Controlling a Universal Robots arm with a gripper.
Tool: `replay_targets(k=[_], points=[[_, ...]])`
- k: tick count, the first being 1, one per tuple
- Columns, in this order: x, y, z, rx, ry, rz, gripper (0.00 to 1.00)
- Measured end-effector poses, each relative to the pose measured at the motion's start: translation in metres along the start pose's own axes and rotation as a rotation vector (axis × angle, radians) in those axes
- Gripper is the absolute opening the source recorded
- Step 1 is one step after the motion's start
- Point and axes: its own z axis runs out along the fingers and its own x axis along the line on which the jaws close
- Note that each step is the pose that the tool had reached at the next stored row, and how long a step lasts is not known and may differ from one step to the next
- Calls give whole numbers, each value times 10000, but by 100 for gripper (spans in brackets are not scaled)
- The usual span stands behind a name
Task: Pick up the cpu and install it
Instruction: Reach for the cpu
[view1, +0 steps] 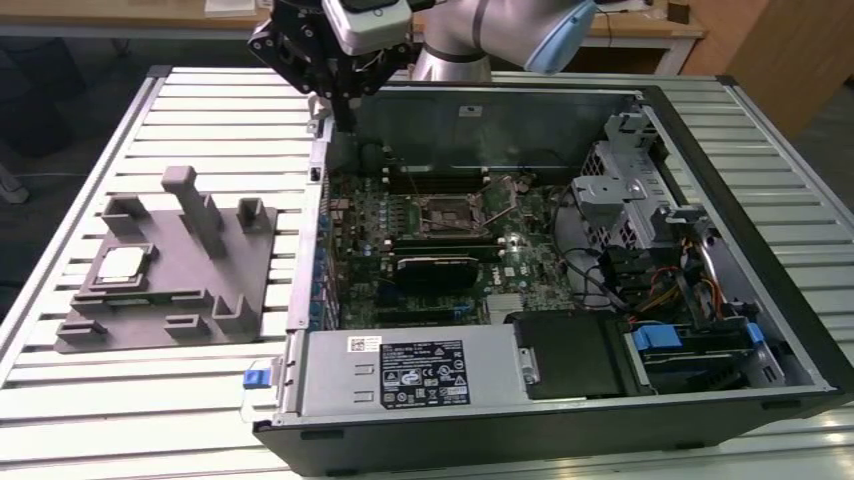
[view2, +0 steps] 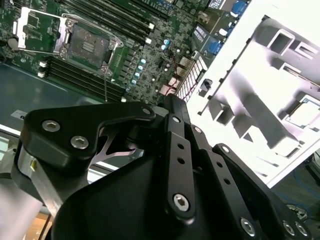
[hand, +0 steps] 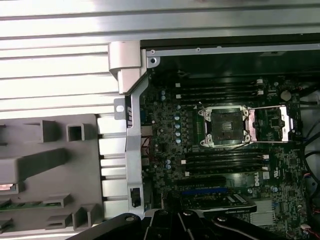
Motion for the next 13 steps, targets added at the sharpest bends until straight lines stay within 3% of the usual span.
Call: replay_targets(k=[13], points=[[92,-7,-3,1,0,0,11]])
